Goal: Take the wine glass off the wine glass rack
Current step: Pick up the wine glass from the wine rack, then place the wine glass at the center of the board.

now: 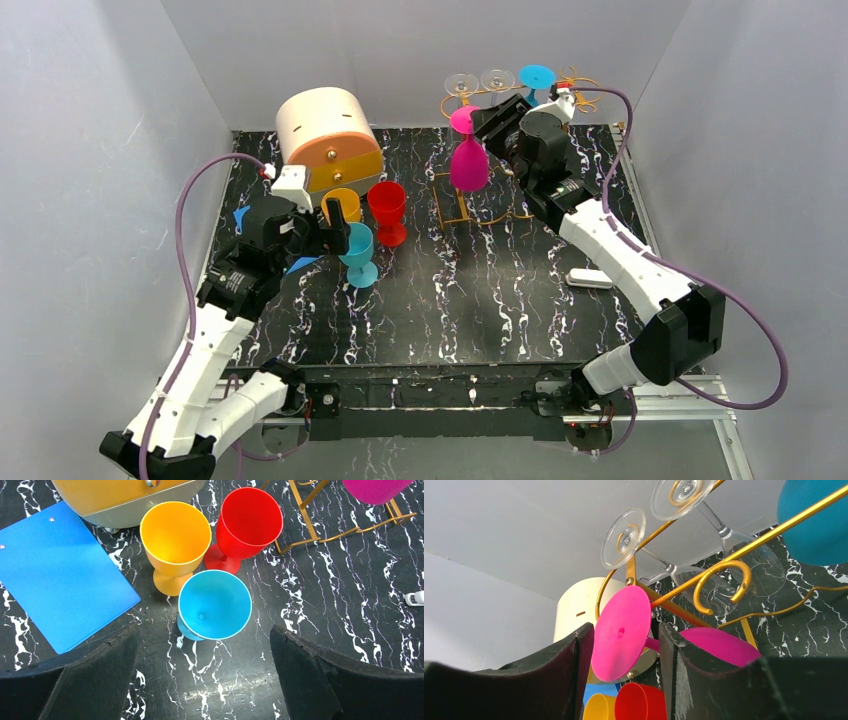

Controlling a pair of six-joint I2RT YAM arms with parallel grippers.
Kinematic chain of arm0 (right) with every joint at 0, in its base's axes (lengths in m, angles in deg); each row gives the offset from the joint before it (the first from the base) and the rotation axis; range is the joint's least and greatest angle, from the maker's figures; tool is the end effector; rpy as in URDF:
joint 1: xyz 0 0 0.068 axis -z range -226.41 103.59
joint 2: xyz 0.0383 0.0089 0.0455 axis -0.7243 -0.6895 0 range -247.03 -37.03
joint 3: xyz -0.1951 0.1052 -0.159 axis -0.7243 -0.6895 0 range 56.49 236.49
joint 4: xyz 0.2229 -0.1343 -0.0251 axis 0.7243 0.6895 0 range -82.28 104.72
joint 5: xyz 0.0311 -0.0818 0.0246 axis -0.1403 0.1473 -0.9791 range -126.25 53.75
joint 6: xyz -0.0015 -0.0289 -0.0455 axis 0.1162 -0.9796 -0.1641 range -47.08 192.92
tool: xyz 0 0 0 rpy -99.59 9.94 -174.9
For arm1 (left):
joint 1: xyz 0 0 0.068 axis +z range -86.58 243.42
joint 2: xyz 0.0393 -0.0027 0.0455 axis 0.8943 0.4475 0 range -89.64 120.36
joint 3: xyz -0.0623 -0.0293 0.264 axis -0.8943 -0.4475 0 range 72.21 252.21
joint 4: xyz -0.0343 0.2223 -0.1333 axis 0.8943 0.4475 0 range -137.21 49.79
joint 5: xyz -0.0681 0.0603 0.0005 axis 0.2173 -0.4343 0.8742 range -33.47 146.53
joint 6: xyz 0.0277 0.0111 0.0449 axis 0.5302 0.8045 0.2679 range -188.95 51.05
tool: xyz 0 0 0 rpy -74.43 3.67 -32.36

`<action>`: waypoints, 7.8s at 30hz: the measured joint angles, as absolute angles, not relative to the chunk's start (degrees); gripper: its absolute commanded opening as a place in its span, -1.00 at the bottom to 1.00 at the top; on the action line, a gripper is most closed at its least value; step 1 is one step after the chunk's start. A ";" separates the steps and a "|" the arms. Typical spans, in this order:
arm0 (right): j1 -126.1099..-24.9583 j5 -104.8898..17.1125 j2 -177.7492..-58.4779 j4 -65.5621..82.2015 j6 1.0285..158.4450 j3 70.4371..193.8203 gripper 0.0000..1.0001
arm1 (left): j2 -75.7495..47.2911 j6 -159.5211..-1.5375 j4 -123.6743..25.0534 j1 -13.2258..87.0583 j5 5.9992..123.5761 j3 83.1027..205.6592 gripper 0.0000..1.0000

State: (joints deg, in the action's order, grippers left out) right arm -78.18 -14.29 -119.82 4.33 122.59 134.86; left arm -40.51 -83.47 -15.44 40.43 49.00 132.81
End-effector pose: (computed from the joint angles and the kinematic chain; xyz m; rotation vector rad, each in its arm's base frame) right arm 0.2983 0.1692 0.4143 0.5559 1.5493 0.7983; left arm 0.1657 -0.0652 0.3828 0.0544 1.9335 -0.3123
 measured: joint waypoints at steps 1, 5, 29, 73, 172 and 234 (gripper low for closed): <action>-78.15 -14.27 -119.88 4.22 122.20 134.86 0.13 | -40.69 -83.47 -15.39 40.43 48.60 132.83 0.97; -78.05 -14.20 -120.27 4.13 120.91 135.74 0.06 | -40.99 -83.50 -14.91 40.43 47.58 133.25 0.97; -77.15 -14.07 -121.02 4.89 120.73 136.65 -0.48 | -43.51 -83.91 -11.02 40.43 42.24 136.46 0.97; -74.99 -21.92 -119.88 6.64 123.20 136.13 -0.49 | -42.85 -83.50 -10.24 40.43 40.82 137.31 0.97; -72.34 -77.98 -98.68 -16.74 120.76 100.68 -0.97 | -31.66 -92.35 -31.92 37.11 89.87 131.80 0.56; -75.38 -86.38 -95.07 -20.31 123.82 91.17 -0.07 | -27.05 -99.65 -48.49 26.53 92.84 128.94 -1.00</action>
State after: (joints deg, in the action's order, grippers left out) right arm -75.38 -86.38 -95.07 -20.31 123.82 91.17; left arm -27.05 -99.65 -48.49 26.53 92.84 128.94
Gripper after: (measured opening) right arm 0.503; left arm 0.020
